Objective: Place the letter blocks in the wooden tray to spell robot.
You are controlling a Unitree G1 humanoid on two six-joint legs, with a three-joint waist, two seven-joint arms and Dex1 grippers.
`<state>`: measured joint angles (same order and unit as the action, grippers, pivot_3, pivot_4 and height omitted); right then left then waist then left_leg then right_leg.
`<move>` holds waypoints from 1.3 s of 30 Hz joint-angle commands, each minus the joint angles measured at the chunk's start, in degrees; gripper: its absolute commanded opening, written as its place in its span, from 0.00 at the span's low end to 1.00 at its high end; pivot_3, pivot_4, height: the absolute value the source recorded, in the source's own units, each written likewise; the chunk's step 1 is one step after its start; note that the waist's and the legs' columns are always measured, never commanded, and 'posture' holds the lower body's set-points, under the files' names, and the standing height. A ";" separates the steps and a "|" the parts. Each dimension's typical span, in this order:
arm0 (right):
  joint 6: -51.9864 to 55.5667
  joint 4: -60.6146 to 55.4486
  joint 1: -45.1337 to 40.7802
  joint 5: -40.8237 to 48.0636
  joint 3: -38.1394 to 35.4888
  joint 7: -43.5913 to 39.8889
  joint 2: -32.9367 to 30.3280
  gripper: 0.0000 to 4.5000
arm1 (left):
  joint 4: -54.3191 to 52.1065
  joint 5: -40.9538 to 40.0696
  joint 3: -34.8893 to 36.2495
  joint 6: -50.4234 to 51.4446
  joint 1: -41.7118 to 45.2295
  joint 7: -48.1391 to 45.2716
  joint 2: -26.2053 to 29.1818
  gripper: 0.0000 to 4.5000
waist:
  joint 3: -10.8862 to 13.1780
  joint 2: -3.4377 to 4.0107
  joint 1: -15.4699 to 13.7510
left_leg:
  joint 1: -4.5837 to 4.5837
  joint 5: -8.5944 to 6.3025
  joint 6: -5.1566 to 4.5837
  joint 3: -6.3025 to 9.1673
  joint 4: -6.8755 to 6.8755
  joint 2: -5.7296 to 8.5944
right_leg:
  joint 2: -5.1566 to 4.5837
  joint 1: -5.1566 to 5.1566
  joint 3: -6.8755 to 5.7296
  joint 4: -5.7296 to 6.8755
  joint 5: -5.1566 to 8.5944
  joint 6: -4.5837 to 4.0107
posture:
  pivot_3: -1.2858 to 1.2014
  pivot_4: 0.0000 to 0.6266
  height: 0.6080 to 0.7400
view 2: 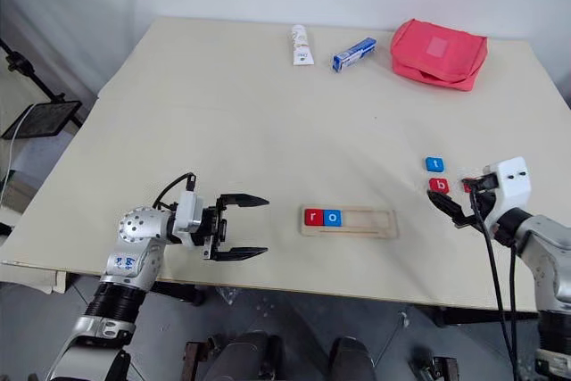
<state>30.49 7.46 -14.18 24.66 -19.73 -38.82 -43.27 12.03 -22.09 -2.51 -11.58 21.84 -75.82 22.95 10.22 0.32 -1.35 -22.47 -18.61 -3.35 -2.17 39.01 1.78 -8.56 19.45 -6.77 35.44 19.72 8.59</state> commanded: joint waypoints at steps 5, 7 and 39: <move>-6.52 10.97 -6.48 -5.10 3.22 3.09 3.92 1.00 | -6.27 -0.79 -1.13 0.68 -2.68 2.81 -0.62 0.99 | 0.00 0.01 0.14 | 0.01 0.00 0.01 -0.01 -0.06 -0.02 | 0.01 0.04 -0.02 0.01 0.00 0.00 | 0.52 0.24 1.00; -7.05 11.89 -6.92 -5.59 3.83 3.25 4.50 1.00 | -7.08 -0.86 -1.11 0.87 -3.24 3.34 -0.47 0.99 | 0.00 0.01 0.16 | 0.00 0.00 0.01 0.00 -0.06 -0.01 | 0.01 0.04 -0.03 0.01 0.00 0.00 | 0.52 0.24 1.00; 6.36 -36.18 21.01 -1.49 -5.92 26.75 19.33 0.33 | 6.28 -1.91 3.07 -3.43 3.41 -1.24 3.00 1.00 | 0.01 0.07 0.02 | 0.04 -0.01 0.04 0.01 -0.11 -0.01 | 0.03 0.11 0.03 0.11 0.00 0.00 | 0.52 0.24 1.00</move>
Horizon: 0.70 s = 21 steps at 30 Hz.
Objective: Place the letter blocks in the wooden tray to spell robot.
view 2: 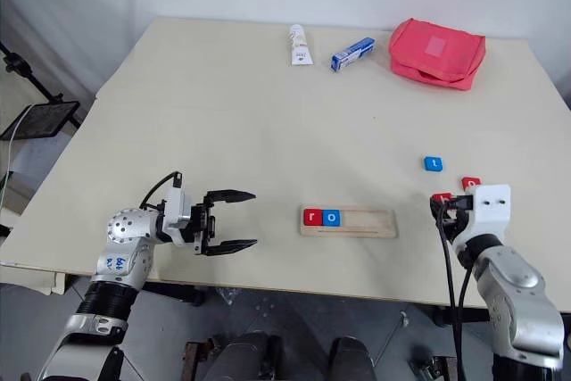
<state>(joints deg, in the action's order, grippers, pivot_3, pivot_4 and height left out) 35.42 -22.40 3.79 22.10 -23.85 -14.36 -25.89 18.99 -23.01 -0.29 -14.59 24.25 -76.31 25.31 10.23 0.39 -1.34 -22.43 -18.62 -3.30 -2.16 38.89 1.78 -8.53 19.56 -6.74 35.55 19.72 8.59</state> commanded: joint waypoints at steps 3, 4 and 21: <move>1.96 -7.66 4.66 1.01 -0.95 2.94 3.71 0.33 | -0.44 -1.04 0.76 -0.09 1.58 -1.31 0.74 1.00 | 0.00 0.00 0.15 | 0.03 0.00 0.00 -0.03 -0.02 0.02 | 0.00 -0.01 0.06 0.00 0.00 0.00 | 0.52 0.24 1.00; 1.82 -7.33 4.52 0.80 -0.54 3.05 4.11 0.33 | -0.38 -0.99 0.68 -0.03 1.73 -1.50 0.70 1.00 | 0.00 0.00 0.25 | 0.04 0.00 0.00 -0.08 -0.01 0.02 | 0.00 -0.01 0.08 -0.01 0.00 0.00 | 0.52 0.24 1.00; -1.95 -4.14 3.95 0.00 1.13 1.35 5.00 1.00 | -3.79 -0.87 -0.56 0.78 0.20 -1.07 -0.47 1.00 | 0.00 0.01 0.52 | 0.08 0.00 0.00 -0.08 -0.04 0.01 | 0.01 -0.01 0.13 0.00 0.00 0.00 | 0.52 0.24 1.00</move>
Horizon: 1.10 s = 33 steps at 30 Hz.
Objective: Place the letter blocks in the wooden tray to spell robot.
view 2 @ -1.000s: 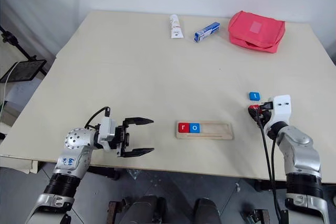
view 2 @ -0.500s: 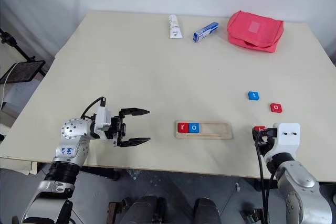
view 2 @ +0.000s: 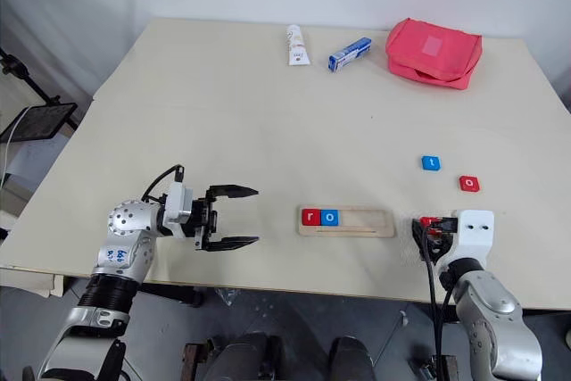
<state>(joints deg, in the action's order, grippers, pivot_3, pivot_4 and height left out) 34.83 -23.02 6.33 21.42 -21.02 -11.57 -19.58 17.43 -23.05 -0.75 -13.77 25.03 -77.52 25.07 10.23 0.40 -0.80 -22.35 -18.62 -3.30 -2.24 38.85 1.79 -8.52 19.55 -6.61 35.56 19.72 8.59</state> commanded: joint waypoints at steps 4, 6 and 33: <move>-0.71 -7.57 4.00 3.00 -2.99 -8.78 -7.66 1.00 | -1.51 -0.83 0.10 -0.28 -0.46 -0.08 -0.24 1.00 | 0.02 0.03 -0.24 | -0.02 0.00 0.00 -0.01 -0.01 0.01 | 0.00 0.00 0.03 -0.02 0.00 0.00 | 0.52 0.24 1.00; -0.97 -7.97 5.14 4.06 -3.67 -13.47 -12.01 1.00 | -0.94 -0.81 0.13 -0.56 -0.28 -0.34 -0.24 1.00 | 0.02 0.03 -0.31 | 0.00 -0.01 -0.01 -0.02 -0.01 0.02 | 0.00 -0.02 0.05 -0.05 0.00 0.00 | 0.52 0.24 1.00; -41.47 54.84 -33.12 -17.40 25.85 -68.56 -41.49 1.00 | -3.35 -0.68 0.72 -2.83 -3.99 0.55 0.00 1.00 | 0.05 -0.02 -0.38 | -0.20 -0.02 -0.08 0.03 0.14 -0.07 | -0.04 -0.21 -0.44 -0.54 -0.01 0.02 | 0.52 0.24 1.00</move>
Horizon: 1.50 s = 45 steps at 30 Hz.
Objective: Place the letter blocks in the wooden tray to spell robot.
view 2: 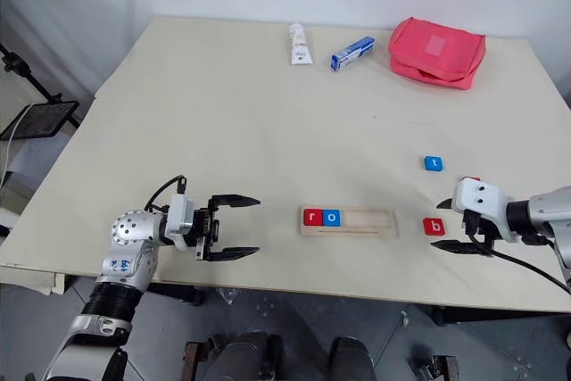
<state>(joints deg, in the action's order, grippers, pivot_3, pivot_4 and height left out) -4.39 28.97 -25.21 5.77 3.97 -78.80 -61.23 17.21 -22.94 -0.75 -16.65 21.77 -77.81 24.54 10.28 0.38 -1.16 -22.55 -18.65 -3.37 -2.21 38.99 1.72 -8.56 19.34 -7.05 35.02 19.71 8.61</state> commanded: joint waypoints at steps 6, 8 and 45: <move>-3.50 5.46 -3.53 -2.91 2.08 -2.35 1.27 0.66 | -5.19 -0.89 0.72 0.61 -2.09 2.04 0.95 1.00 | 0.00 -0.01 0.04 | 0.04 0.00 0.00 0.04 0.04 -0.01 | 0.01 -0.08 -0.02 -0.01 0.00 0.00 | 0.52 0.24 1.00; -3.70 5.51 -3.64 -2.98 2.07 -2.41 1.27 0.53 | -5.44 -0.94 0.64 0.75 -2.15 2.28 0.96 1.00 | 0.00 -0.01 0.05 | 0.04 0.00 0.00 0.04 0.07 -0.02 | 0.01 -0.09 -0.02 -0.01 0.00 0.00 | 0.52 0.24 1.00; 37.19 -32.35 -18.96 -2.55 16.44 -2.21 8.72 0.33 | 0.39 0.05 -0.73 -2.48 1.04 0.86 -2.09 1.00 | 0.04 0.13 0.12 | -0.46 0.00 0.04 0.22 0.15 0.02 | 0.00 0.38 -0.25 0.11 -0.01 0.01 | 0.52 0.24 1.00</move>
<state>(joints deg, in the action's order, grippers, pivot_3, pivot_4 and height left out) 32.96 -2.32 -43.10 3.63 20.63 -81.19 -52.52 19.44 -22.48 -1.60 -18.35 23.61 -77.10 22.37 10.32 0.51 -1.04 -23.01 -18.65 -3.34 -1.99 39.14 1.74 -8.57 19.72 -7.29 35.14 19.70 8.62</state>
